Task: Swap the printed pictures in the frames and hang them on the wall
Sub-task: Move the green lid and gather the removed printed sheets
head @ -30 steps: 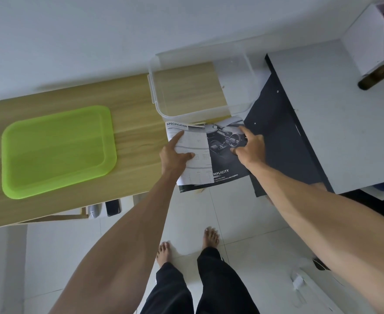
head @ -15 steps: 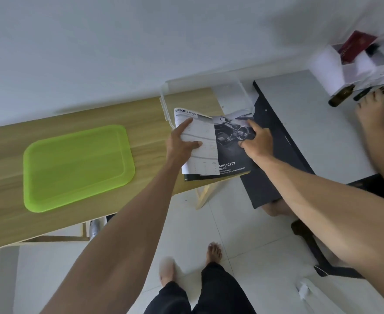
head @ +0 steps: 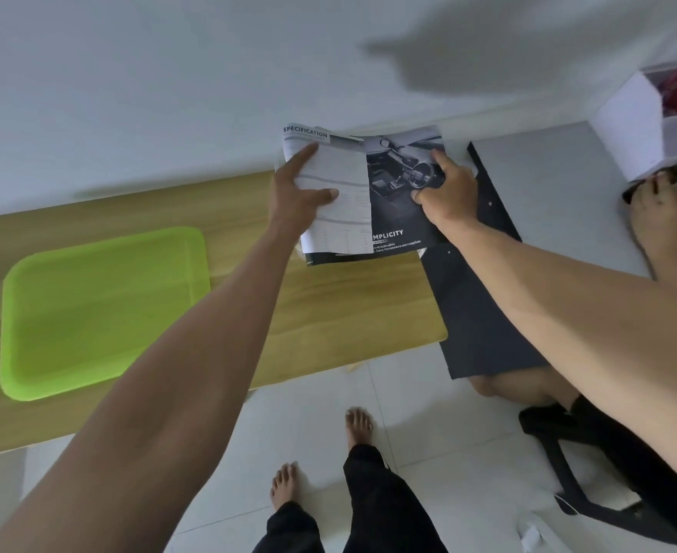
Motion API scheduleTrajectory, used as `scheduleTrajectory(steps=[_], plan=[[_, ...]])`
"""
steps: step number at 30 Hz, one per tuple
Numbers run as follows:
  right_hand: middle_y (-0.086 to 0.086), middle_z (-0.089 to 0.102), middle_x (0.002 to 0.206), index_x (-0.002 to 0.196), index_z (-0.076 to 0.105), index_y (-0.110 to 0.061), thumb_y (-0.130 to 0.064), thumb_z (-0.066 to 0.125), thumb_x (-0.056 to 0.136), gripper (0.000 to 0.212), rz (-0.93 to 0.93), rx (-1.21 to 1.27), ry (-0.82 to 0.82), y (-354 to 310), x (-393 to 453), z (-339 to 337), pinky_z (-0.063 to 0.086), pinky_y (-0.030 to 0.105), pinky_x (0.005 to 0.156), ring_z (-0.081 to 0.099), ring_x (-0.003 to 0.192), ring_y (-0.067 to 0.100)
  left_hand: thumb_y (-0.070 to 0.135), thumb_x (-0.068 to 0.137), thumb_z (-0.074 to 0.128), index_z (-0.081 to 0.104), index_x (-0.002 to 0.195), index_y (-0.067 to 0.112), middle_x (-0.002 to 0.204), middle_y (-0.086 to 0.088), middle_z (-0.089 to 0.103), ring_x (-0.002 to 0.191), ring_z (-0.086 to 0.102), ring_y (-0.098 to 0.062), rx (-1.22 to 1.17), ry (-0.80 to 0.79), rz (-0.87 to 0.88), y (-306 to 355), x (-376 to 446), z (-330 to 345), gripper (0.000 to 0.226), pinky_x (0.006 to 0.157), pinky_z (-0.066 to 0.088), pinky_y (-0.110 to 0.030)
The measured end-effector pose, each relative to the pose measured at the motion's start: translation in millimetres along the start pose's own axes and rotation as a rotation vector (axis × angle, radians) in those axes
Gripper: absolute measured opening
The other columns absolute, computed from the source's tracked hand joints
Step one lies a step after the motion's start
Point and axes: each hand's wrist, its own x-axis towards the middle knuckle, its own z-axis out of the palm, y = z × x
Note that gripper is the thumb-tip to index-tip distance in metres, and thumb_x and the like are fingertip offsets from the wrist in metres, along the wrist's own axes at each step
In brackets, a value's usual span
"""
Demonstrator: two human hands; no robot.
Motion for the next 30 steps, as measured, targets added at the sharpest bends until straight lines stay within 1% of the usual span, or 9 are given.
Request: scheduleTrajectory(steps=[3,6,8,10,15,19,23,27,30], plan=[[0.006,0.046,0.125,0.149,0.046,-0.024,-0.005,0.074,0.080,0.077,0.014,-0.020,-0.060,12,42,19,0.040,0.016,0.085,0.049,0.104,0.013,-0.001,0.056,0.088,0.065,0.126,0.033,0.124,-0.006,0.059,0.105,0.064,-0.023,0.047,0.064,-0.062,-21,39,14,0.081,0.095,0.057,-0.041],[0.007,0.051,0.119,0.138,0.056,-0.025,-0.003,0.072,0.075,0.068,0.003,-0.057,-0.125,30,69,41,0.052,0.023,0.082,0.059,0.098,0.019,0.009,0.049,0.091,0.067,0.123,0.038,0.130,-0.007,0.055,0.110,0.062,-0.023,0.151,0.114,-0.127,-48,68,25,0.083,0.098,0.055,-0.038],[0.011,0.054,0.116,0.125,0.063,-0.022,-0.001,0.071,0.075,0.055,-0.003,-0.115,-0.171,43,79,53,0.054,0.025,0.081,0.063,0.094,0.025,0.008,0.054,0.091,0.065,0.128,0.037,0.134,-0.002,0.053,0.109,0.060,-0.018,0.213,0.126,-0.183,-55,74,31,0.084,0.097,0.052,-0.027],[0.012,0.053,0.116,0.126,0.063,-0.018,0.001,0.070,0.077,0.053,0.012,-0.152,-0.209,53,85,63,0.052,0.026,0.080,0.061,0.092,0.025,0.001,0.063,0.087,0.061,0.135,0.032,0.134,0.002,0.055,0.106,0.057,-0.012,0.259,0.132,-0.213,-58,76,34,0.083,0.089,0.047,-0.017],[0.015,0.053,0.120,0.130,0.060,-0.018,-0.003,0.074,0.079,0.055,0.022,-0.141,-0.196,58,101,78,0.046,0.024,0.075,0.057,0.090,0.023,0.002,0.069,0.086,0.055,0.140,0.026,0.134,0.001,0.056,0.112,0.056,-0.011,0.343,0.182,-0.224,-65,90,39,0.081,0.089,0.040,-0.011],[0.017,0.045,0.130,0.143,0.050,-0.020,-0.012,0.075,0.083,0.066,0.031,-0.227,-0.222,62,106,81,0.051,0.033,0.091,0.055,0.113,0.033,0.013,0.073,0.086,0.045,0.148,0.026,0.140,-0.009,0.045,0.122,0.052,-0.021,0.479,0.174,-0.221,-68,92,50,0.086,0.102,0.039,-0.023],[0.015,0.040,0.142,0.149,0.044,-0.020,-0.021,0.073,0.085,0.070,0.047,-0.301,-0.248,64,101,80,0.046,0.040,0.101,0.041,0.134,0.035,0.023,0.076,0.085,0.037,0.152,0.029,0.146,-0.012,0.032,0.125,0.050,-0.028,0.576,0.160,-0.234,-71,89,55,0.090,0.108,0.041,-0.034],[0.010,0.042,0.140,0.142,0.054,-0.030,-0.022,0.068,0.085,0.059,0.008,-0.255,-0.191,55,93,69,0.046,0.039,0.098,0.036,0.135,0.030,0.031,0.081,0.081,0.037,0.152,0.028,0.158,-0.011,0.024,0.142,0.037,-0.027,0.624,0.164,-0.111,-66,83,54,0.084,0.111,0.033,-0.027],[0.010,0.038,0.147,0.142,0.053,-0.023,-0.023,0.067,0.085,0.059,0.016,-0.221,-0.196,38,84,62,0.044,0.038,0.102,0.036,0.139,0.029,0.034,0.085,0.075,0.040,0.151,0.024,0.149,-0.009,0.041,0.137,0.040,-0.022,0.592,0.171,0.005,-49,74,44,0.075,0.105,0.028,-0.020]])
